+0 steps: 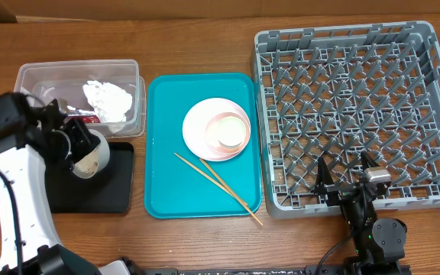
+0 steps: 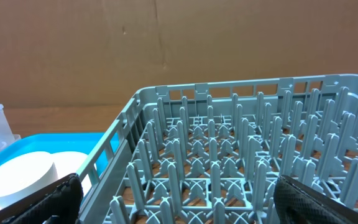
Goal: Sort waste into correct bins and load items into the dishwasher
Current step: 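Carry the bowl over the black tray and tip the rice out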
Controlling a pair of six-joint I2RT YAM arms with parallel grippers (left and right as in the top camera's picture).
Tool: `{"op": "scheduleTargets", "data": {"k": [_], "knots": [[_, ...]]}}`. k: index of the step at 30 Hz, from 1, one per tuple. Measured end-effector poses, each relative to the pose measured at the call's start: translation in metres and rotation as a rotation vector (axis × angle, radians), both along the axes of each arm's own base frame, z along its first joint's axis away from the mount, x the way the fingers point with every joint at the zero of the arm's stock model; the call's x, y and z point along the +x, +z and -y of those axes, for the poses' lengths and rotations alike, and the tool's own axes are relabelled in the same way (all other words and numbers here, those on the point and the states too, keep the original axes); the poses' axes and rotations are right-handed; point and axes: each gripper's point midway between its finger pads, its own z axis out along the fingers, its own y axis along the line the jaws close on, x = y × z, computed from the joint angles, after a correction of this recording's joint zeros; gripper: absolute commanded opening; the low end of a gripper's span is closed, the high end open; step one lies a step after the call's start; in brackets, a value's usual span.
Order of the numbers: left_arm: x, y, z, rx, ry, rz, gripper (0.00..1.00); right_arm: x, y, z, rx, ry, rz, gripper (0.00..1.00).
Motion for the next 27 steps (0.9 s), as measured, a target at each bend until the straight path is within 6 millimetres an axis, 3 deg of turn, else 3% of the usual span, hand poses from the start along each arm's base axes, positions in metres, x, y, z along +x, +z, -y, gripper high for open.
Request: {"op": "scheduleTargets", "data": {"k": [5, 9, 16, 27], "knots": [[-0.012, -0.013, -0.003, -0.267, -0.013, 0.23, 0.04, 0.0, 0.0, 0.0, 0.0, 0.001, 0.0, 1.0], [-0.03, 0.001, -0.016, -0.429, 0.044, 0.444, 0.04, 0.0, 0.0, 0.0, 0.0, 0.0, 0.001, 1.0], [-0.065, 0.005, -0.062, -0.49, 0.264, 0.653, 0.04, 0.0, 0.0, 0.0, 0.0, 0.0, 0.001, 1.0], [-0.068, 0.022, -0.065, -0.532, 0.269, 0.768, 0.04, 0.0, 0.0, 0.0, 0.0, 0.0, 0.0, 1.0]]}}
